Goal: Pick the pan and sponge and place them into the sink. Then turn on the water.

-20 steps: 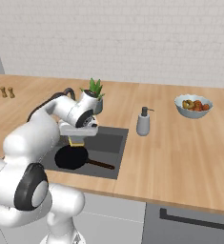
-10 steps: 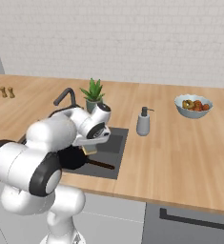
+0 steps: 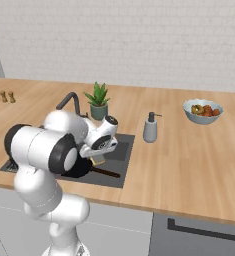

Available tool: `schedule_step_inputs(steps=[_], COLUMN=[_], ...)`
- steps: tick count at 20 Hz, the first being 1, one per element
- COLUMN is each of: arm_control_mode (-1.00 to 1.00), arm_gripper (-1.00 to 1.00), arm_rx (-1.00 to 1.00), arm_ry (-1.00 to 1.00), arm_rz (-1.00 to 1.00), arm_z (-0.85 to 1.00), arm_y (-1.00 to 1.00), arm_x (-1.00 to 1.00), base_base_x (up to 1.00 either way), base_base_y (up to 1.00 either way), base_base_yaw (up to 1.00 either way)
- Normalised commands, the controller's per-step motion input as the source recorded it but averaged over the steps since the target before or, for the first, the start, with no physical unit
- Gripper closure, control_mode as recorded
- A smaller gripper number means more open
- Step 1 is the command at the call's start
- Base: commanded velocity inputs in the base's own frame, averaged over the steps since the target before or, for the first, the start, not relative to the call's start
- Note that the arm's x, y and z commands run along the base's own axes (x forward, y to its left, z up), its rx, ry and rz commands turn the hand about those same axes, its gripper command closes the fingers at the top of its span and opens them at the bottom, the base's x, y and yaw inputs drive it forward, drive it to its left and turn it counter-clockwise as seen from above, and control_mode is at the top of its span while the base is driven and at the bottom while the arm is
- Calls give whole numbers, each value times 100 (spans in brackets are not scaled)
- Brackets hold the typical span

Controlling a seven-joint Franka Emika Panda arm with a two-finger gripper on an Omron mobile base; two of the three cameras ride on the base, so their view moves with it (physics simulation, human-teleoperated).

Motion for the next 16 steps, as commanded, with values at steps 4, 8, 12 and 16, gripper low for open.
schedule_step_inputs(steps=[4, 8, 12, 16], arm_control_mode=[-100, -100, -100, -100], arm_gripper=[100, 100, 100, 100], arm_rx=[0, 0, 0, 0], arm_ry=[-7, -8, -9, -7], arm_rz=[1, 0, 0, 0], arm_z=[-40, -28, -17, -26], arm_y=[25, 44, 38, 28], arm_x=[15, 12, 14, 18], base_base_x=[0, 0, 0, 0], base_base_y=[0, 0, 0, 0], base_base_yaw=[0, 0, 0, 0])
